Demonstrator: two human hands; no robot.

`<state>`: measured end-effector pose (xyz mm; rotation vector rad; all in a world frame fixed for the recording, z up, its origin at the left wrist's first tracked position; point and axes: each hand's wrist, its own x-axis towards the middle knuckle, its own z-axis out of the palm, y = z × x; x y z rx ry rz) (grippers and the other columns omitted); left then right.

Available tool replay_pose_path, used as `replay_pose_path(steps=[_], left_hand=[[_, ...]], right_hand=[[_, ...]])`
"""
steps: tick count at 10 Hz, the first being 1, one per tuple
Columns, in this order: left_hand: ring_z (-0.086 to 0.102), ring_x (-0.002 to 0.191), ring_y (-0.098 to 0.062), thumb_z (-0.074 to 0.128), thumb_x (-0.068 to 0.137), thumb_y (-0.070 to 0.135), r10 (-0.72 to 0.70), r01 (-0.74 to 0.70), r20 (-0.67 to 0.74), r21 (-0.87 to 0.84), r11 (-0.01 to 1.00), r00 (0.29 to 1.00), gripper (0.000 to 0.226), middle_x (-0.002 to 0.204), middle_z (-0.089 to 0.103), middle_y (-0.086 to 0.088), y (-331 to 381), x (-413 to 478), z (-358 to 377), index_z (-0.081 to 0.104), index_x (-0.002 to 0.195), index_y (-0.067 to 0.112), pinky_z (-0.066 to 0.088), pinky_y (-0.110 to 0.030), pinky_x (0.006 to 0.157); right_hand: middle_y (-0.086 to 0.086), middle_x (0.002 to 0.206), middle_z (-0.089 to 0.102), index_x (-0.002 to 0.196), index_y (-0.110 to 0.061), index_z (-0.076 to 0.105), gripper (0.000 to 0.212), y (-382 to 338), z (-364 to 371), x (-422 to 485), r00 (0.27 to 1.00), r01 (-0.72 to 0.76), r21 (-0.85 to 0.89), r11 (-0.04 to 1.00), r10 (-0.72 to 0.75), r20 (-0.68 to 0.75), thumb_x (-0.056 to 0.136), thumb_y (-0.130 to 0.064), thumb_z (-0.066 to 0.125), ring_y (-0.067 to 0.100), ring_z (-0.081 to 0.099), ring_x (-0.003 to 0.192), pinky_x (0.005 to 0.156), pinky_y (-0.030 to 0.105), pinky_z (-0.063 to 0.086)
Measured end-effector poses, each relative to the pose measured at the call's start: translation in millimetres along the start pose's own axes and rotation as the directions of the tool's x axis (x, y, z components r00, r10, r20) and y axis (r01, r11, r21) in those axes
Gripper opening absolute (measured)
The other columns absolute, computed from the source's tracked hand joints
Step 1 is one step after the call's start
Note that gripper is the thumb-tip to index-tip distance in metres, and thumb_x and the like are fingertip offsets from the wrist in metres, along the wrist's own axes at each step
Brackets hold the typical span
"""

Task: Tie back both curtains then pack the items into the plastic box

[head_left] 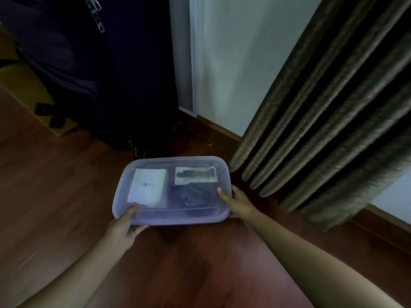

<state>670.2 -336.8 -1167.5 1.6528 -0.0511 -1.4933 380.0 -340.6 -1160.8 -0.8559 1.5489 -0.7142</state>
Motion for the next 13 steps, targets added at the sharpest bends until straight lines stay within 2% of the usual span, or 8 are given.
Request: replay_pose_path(steps=[2, 3, 4, 6, 8, 10, 12, 13], left_hand=[[0.059, 0.087, -0.025, 0.061, 0.088, 0.013, 0.022, -0.023, -0.023, -0.059, 0.998, 0.999, 0.011, 0.087, 0.060, -0.008, -10, 25, 17, 0.058, 0.093, 0.004, 0.046, -0.047, 0.090], [0.061, 0.087, -0.025, 0.062, 0.088, 0.015, 0.041, -0.041, 0.018, -0.011, 0.999, 0.999, 0.027, 0.091, 0.061, -0.010, -11, 37, 31, 0.054, 0.112, 0.005, 0.047, -0.048, 0.090], [0.058, 0.101, -0.028, 0.062, 0.089, 0.016, 0.032, -0.033, 0.058, 0.017, 0.999, 0.998, 0.025, 0.098, 0.062, -0.011, -7, 47, 44, 0.055, 0.110, 0.006, 0.048, -0.046, 0.087], [0.063, 0.104, -0.023, 0.069, 0.083, 0.024, 0.155, -0.156, 0.126, 0.000, 0.988, 0.980, 0.047, 0.120, 0.063, -0.011, 0, 63, 92, 0.054, 0.124, 0.005, 0.052, -0.037, 0.086], [0.062, 0.099, -0.020, 0.055, 0.090, 0.027, 0.099, -0.131, 0.271, 0.100, 0.986, 0.957, 0.032, 0.104, 0.067, -0.003, 19, 67, 139, 0.060, 0.118, 0.013, 0.046, -0.035, 0.096], [0.059, 0.086, -0.013, 0.050, 0.092, 0.021, 0.094, -0.205, 0.388, 0.255, 0.945, 0.917, 0.018, 0.093, 0.064, 0.000, 35, 67, 159, 0.057, 0.107, 0.016, 0.044, -0.027, 0.082], [0.060, 0.108, -0.026, 0.052, 0.091, 0.026, 0.183, -0.372, 0.415, 0.440, 0.817, 0.891, 0.023, 0.112, 0.066, -0.004, 52, 36, 142, 0.067, 0.107, 0.017, 0.043, -0.044, 0.102], [0.048, 0.124, -0.027, 0.032, 0.096, 0.034, 0.205, -0.413, 0.370, 0.663, 0.624, 0.906, 0.042, 0.138, 0.050, -0.006, 87, -30, 142, 0.050, 0.131, 0.020, 0.036, -0.038, 0.108]], right_hand=[[0.007, 0.144, 0.043, 0.143, -0.016, 0.031, 0.074, 15, 9, 18, 0.984, 0.166, -0.431, 0.887, -0.177, 0.014, 0.086, -0.058, 0.052, 0.024, 0.043, 0.132, 0.108, 0.040, 0.038], [0.014, 0.159, 0.000, 0.151, -0.013, 0.009, 0.074, 22, 17, 12, 0.950, 0.247, -0.806, 0.538, -0.299, 0.091, 0.095, -0.047, 0.044, 0.032, 0.002, 0.147, 0.118, 0.042, 0.015], [0.012, 0.159, 0.001, 0.150, -0.012, 0.012, 0.063, 23, 22, 15, 0.889, 0.399, -0.857, 0.325, -0.364, 0.276, 0.099, -0.035, 0.041, 0.028, 0.000, 0.147, 0.120, 0.043, 0.007], [0.009, 0.160, -0.002, 0.150, -0.009, 0.002, 0.062, 21, 23, 33, 0.911, 0.387, -0.870, 0.306, -0.270, 0.311, 0.101, -0.032, 0.033, 0.020, -0.004, 0.148, 0.120, 0.033, 0.005], [0.016, 0.159, -0.008, 0.148, -0.003, -0.003, 0.070, 2, 20, 55, 0.924, 0.357, -0.893, 0.273, -0.245, 0.294, 0.099, -0.032, 0.037, 0.025, -0.008, 0.147, 0.119, 0.034, 0.006], [0.017, 0.157, -0.014, 0.148, -0.002, -0.008, 0.076, -11, 17, 68, 0.938, 0.337, -0.886, 0.320, -0.199, 0.285, 0.097, -0.029, 0.043, 0.027, -0.013, 0.146, 0.119, 0.035, 0.003], [0.017, 0.158, -0.009, 0.148, -0.001, -0.004, 0.071, -44, 6, 50, 0.956, 0.294, -0.888, 0.353, -0.100, 0.277, 0.100, -0.036, 0.035, 0.027, -0.009, 0.147, 0.118, 0.035, 0.003], [0.015, 0.159, -0.002, 0.148, -0.001, -0.002, 0.068, -109, 4, 3, 0.932, 0.362, -0.852, 0.378, -0.150, 0.330, 0.101, -0.039, 0.030, 0.024, -0.002, 0.147, 0.119, 0.034, 0.003]])
